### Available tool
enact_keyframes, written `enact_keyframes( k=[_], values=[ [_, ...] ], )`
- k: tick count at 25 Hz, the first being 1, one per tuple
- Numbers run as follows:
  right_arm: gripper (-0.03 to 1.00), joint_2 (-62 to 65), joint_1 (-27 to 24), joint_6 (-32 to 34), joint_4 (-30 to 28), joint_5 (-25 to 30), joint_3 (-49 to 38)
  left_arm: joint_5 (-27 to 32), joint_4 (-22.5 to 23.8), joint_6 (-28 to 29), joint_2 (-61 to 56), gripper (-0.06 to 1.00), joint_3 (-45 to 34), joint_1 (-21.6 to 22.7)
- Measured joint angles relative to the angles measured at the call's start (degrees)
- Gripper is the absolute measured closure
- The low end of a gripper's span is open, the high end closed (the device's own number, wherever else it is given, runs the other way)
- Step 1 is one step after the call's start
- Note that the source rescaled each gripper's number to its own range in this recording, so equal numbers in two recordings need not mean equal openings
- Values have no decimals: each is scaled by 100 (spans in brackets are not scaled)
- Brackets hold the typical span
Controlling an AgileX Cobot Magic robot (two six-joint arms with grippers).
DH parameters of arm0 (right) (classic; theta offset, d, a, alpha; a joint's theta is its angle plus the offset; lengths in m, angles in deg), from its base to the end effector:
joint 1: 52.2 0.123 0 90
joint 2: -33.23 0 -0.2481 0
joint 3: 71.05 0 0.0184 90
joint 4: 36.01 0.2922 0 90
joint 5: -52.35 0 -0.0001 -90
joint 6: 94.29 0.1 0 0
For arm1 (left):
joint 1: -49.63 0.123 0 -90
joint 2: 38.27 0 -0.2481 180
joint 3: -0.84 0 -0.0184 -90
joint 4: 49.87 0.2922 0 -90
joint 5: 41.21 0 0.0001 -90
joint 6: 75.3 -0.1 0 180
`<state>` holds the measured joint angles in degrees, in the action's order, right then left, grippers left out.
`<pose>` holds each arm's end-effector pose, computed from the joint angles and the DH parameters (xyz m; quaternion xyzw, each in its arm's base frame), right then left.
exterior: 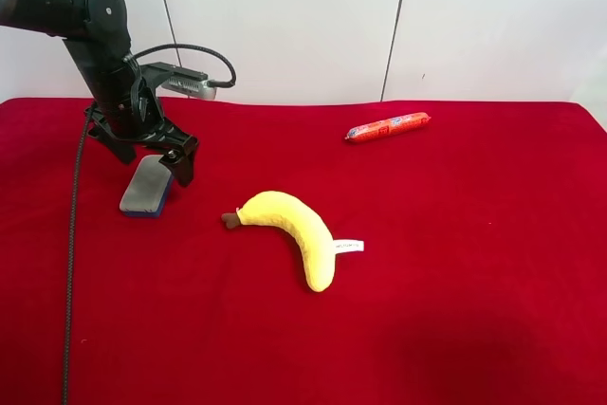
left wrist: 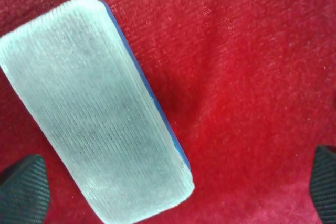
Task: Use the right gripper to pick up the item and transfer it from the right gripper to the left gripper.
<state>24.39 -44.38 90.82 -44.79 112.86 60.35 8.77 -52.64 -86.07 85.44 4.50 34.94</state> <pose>0.0800 -0.0024 0.2878 -0.0182 0.8542 -0.0182 0.5192 0.4025 -0.1094 0.1006 0.2059 0.9745 -0.0228 0.0861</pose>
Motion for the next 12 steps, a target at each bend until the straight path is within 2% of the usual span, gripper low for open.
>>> enact_keyframes(
  k=[3, 7, 12],
  values=[
    [-3, 0, 0, 0, 0, 0, 0, -5, 21, -17, -6, -5, 0, 0],
    [-3, 0, 0, 0, 0, 0, 0, 296, 216, 15, -243, -5, 0, 0],
    [-3, 0, 0, 0, 0, 0, 0, 1093, 832, 612, -1174, -5, 0, 0]
  ],
)
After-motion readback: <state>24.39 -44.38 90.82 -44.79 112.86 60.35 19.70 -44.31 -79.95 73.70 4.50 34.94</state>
